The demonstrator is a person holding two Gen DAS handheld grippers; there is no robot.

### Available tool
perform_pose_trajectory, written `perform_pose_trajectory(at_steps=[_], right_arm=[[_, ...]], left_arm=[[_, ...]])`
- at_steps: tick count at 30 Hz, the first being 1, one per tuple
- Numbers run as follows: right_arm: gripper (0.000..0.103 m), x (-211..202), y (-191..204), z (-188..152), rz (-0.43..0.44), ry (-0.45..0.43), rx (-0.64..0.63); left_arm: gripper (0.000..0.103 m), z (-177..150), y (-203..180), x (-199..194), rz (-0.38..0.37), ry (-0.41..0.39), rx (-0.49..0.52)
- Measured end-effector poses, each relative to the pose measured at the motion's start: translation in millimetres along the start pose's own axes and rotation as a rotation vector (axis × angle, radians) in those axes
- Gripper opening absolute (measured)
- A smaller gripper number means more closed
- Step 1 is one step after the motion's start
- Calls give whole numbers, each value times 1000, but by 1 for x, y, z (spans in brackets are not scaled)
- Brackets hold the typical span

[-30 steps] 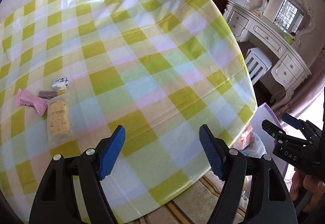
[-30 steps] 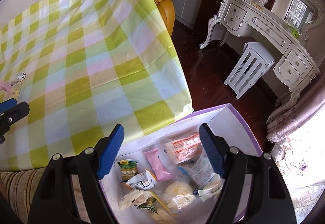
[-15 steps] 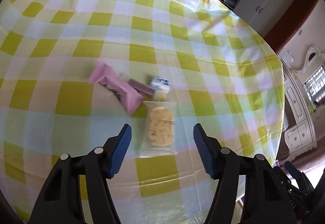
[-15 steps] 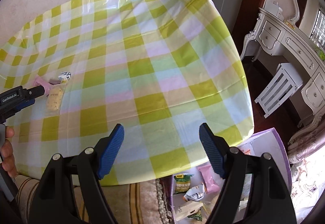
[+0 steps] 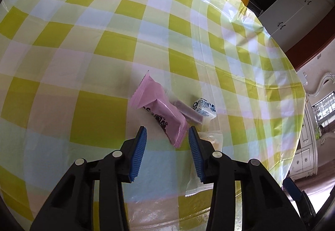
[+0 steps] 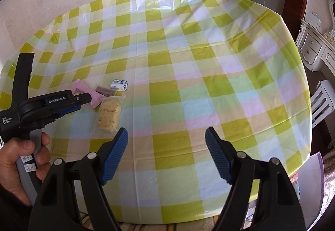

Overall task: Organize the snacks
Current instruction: 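Grasp the pink wrapper with left gripper while right gripper grasps the clear oval-cookie bag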

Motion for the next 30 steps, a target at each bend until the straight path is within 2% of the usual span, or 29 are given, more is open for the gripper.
perform_pose_trajectory(at_steps=[5,11,18,21,30], right_arm=[[76,16,22,9,24,16,-21],[76,35,44,14,34,43,-55],[76,53,68,19,49,64,-87],[76,60,77,20,47,72,-105],[61,80,90,25,46,107,-118]], left_arm=[[40,10,-4,9,2,-1,27],[26,19,-4,14,37,-10,66],[17,21,-2,8,67,-34,90],[16,22,5,5,45,-35,75],[11,16,21,-10,40,-63,38]])
Point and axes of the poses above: each gripper's, at about its wrist camera, not at the fingertips, and x roughly the way its jaws point, y to its left, z to its top, the point moved 5 cm from there along x, roughly the way its jaws point, and after that the axes turned 11 degrees about y, right-handed, at the moved point
